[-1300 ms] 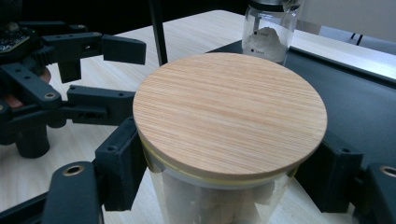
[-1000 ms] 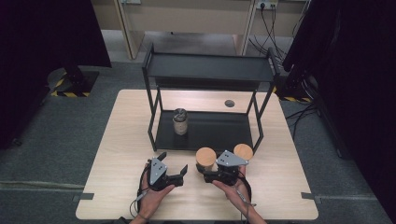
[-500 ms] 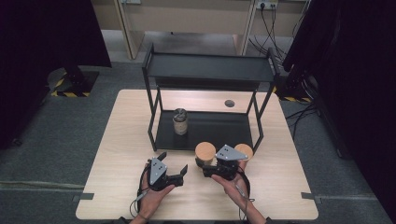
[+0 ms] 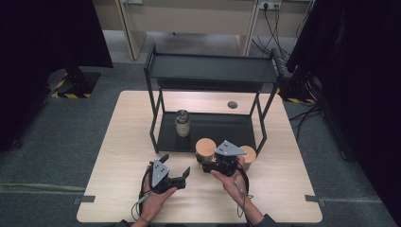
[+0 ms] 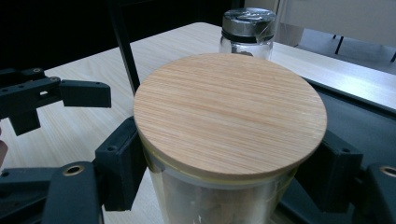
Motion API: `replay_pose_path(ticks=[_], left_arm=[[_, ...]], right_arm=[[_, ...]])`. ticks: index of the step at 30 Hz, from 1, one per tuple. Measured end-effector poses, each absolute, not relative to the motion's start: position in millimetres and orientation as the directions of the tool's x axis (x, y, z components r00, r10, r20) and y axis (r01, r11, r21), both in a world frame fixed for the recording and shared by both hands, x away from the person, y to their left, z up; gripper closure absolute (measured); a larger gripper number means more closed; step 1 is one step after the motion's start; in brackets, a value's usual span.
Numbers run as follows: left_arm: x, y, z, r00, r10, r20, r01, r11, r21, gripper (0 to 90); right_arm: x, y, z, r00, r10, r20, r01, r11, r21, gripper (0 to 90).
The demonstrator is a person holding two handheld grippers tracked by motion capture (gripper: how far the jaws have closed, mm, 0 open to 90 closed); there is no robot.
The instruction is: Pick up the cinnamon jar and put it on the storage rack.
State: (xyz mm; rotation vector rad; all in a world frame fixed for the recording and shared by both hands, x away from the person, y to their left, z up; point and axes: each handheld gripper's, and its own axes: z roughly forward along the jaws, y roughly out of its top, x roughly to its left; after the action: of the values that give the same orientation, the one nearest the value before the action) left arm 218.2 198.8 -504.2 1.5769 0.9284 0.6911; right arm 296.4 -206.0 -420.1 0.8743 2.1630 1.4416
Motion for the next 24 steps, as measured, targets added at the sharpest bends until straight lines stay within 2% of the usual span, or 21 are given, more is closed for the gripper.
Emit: replay_pose_path(ticks=[24], left_arm=[[218.4,199.3,-504.4,0.519,0.853,-0.052,0.200,-0.062,0.978,3.4]], right_arm=[[315.8,-191.3,-416.1,-0.692,0.722,0.005,0.293,0.274,0.916,25.9]])
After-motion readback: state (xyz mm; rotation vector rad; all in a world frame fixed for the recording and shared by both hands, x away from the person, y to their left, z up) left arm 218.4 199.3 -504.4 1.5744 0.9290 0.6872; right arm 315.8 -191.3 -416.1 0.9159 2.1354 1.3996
